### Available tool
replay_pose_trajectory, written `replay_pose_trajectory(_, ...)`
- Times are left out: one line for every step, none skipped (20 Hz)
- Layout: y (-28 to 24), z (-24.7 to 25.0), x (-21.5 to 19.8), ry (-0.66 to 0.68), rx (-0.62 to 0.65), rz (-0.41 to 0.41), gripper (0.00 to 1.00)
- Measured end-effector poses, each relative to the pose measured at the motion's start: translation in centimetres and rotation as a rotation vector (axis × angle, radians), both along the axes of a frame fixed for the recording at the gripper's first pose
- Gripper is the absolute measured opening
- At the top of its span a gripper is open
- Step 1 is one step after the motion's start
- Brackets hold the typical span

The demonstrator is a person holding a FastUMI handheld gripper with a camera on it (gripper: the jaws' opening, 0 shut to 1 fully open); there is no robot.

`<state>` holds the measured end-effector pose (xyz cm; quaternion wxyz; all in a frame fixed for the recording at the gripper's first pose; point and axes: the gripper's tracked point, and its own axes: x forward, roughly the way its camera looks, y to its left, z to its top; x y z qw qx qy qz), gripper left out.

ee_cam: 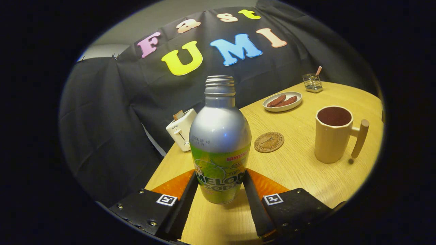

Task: Take the bottle from table, then pour the juice into the cup, finally place the bottle on the coaster

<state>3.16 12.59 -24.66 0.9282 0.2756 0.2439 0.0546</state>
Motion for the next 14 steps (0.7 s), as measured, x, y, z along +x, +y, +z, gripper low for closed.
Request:
replay_pose_trajectory(-0.3, 0.0, 0.0, 0.004, 0.023, -0.006, 0.77)
replay_pose_trajectory(-0.7, 0.0, 0.1, 0.007, 0.047, -0.013, 0.77)
replay_pose_trajectory(-1.1, 0.0, 0.0, 0.012, 0.075, -0.020, 0.77)
replay_pose_trajectory(-1.5, 0.1, 0.2, 0.017, 0.104, -0.031, 0.77)
replay_pose_trajectory(-1.8, 0.1, 0.2, 0.022, 0.136, -0.044, 0.77)
replay_pose_trajectory(-2.2, 0.2, 0.3, 0.023, 0.172, -0.061, 0.77)
replay_pose_trajectory(-2.7, 0.3, 0.5, 0.027, 0.212, -0.079, 0.77)
replay_pose_trajectory(-3.1, 0.3, 0.2, 0.028, 0.251, -0.098, 0.77)
replay_pose_trajectory(-3.4, 0.4, 0.2, 0.029, 0.289, -0.113, 0.77)
replay_pose_trajectory(-3.8, 0.4, 0.2, 0.030, 0.320, -0.126, 0.77)
replay_pose_trajectory(-4.3, 0.3, 0.2, 0.036, 0.340, -0.138, 0.77)
replay_pose_trajectory(-4.4, 0.1, 0.3, 0.044, 0.354, -0.147, 0.77)
replay_pose_trajectory(-4.6, -0.1, 0.5, 0.051, 0.367, -0.155, 0.77)
replay_pose_trajectory(-4.9, -0.2, 0.7, 0.058, 0.385, -0.162, 0.77)
